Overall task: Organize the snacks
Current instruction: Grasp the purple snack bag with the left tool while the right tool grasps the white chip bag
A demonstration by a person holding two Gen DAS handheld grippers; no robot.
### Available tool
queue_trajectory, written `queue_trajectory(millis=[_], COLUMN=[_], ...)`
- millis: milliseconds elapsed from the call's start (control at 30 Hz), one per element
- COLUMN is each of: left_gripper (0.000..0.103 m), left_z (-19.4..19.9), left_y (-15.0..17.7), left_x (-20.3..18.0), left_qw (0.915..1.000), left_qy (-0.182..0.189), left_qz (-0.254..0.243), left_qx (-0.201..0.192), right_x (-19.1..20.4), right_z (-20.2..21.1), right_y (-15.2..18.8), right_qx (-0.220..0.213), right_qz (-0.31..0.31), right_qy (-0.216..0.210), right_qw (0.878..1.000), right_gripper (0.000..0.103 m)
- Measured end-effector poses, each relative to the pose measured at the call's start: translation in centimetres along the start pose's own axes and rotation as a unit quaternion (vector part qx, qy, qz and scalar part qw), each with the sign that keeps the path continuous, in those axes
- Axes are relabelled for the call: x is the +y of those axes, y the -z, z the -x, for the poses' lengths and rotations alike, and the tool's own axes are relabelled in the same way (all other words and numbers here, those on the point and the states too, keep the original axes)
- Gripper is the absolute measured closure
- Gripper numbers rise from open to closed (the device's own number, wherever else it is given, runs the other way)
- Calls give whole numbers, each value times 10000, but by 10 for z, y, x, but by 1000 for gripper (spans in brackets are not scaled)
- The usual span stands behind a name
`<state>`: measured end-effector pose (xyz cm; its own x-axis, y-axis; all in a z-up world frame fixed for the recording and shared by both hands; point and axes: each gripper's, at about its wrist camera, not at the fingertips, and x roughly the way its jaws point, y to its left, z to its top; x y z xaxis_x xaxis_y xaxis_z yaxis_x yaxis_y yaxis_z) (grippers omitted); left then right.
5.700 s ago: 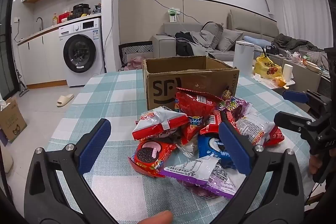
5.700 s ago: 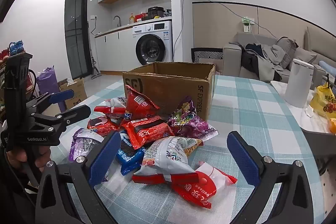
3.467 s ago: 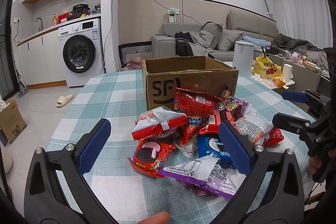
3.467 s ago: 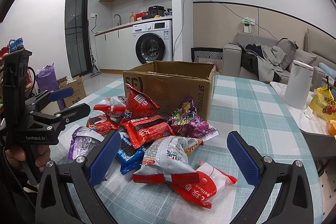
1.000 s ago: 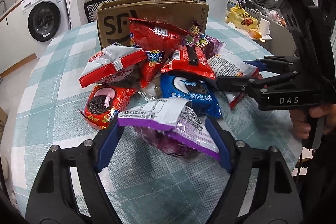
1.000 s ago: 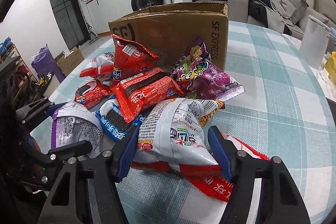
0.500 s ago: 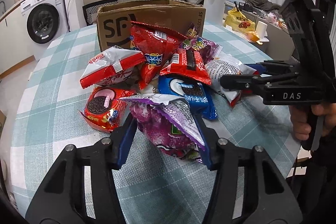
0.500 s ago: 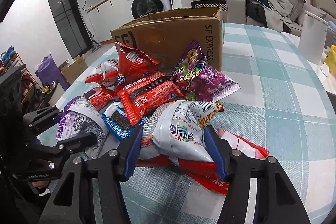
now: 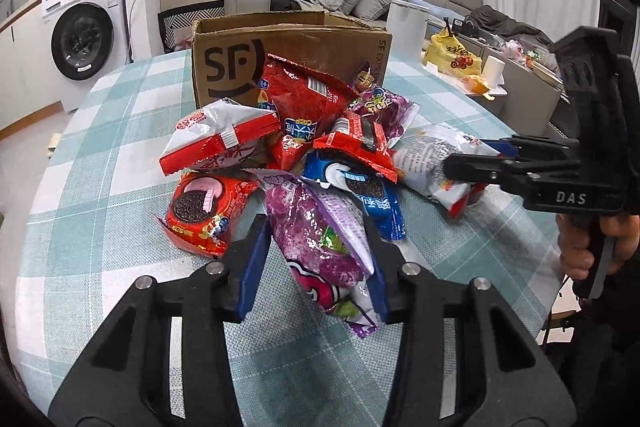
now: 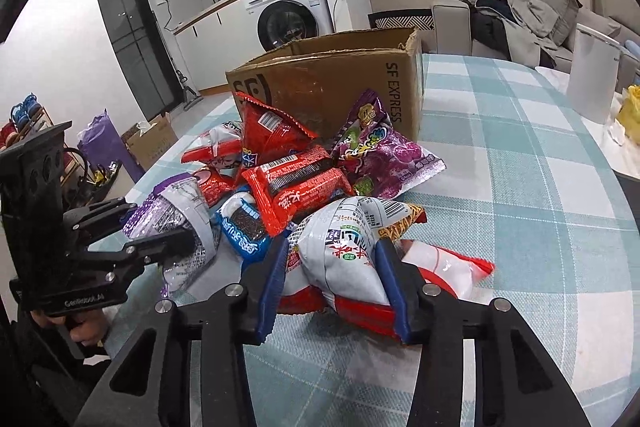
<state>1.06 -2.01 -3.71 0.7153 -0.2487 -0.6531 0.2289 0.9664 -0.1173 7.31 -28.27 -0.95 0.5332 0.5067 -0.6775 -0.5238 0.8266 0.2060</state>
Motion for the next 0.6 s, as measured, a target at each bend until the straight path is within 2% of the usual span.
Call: queue_trajectory(millis=[133, 333, 533, 600], left_gripper=[64, 64, 64, 64], left_z=[2, 0, -5, -10], left_y=[0, 1, 1, 1], left_x=[-1, -3, -3, -1], left_qw=[10000, 10000, 9999, 9998], left_qy=[23, -4, -54, -55], left_qz=[-11, -38, -46, 1], left_qx=[-31, 15, 89, 184], right_x=[-2, 3, 7, 6], right_z=[11, 11, -3, -10], right_y=[5, 12, 13, 11], right_qx=[-71, 118, 369, 427], right_qz=[12, 178, 165, 107], right_qy=[-6, 16, 67, 74], right_qw=[10000, 9998, 9992, 9990], right_gripper=[61, 58, 45, 44])
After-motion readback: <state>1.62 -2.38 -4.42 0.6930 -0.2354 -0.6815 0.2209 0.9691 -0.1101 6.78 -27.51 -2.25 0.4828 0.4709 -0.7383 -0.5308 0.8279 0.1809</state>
